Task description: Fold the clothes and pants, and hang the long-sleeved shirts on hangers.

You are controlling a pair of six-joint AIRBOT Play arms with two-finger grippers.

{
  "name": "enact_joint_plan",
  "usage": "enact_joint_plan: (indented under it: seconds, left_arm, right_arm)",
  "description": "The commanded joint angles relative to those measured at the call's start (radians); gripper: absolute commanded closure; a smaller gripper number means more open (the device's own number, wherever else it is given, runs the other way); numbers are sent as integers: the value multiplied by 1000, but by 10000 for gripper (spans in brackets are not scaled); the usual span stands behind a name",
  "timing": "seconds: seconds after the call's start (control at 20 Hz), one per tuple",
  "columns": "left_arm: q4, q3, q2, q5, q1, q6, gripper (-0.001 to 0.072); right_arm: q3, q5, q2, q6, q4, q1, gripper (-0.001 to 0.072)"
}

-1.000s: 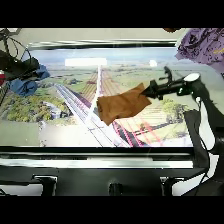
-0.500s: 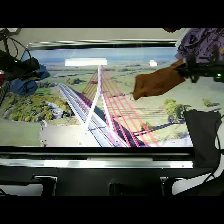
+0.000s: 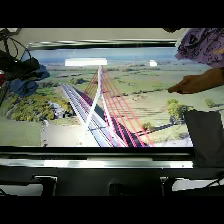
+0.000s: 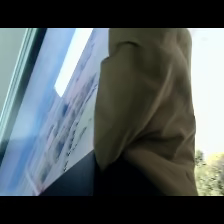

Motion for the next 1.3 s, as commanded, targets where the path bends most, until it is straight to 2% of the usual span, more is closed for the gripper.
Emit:
enact_joint_plan:
  seconds: [0.0, 0.25, 0.35, 0.65, 1.0, 1.25]
  left_arm:
    - [0, 0, 0, 0, 1, 0, 687]
    - [0, 0, 0, -3, 1, 0, 687]
    - [0, 0, 0, -3, 1, 0, 687]
    - [0, 0, 0, -3, 1, 0, 687]
    - [0, 0, 0, -3, 1, 0, 687]
    - [0, 0, 0, -3, 1, 1, 687]
  right_arm:
    - [1, 52, 62, 200, -226, -21, 682]
    - [1, 220, 129, 339, -466, -21, 682]
    - [1, 305, 146, 348, -533, -21, 682]
    - [-2, 487, 168, 344, -607, -21, 680]
    - [-33, 568, 217, 309, -674, -21, 680]
    - [-307, 516, 332, 276, -714, -21, 680]
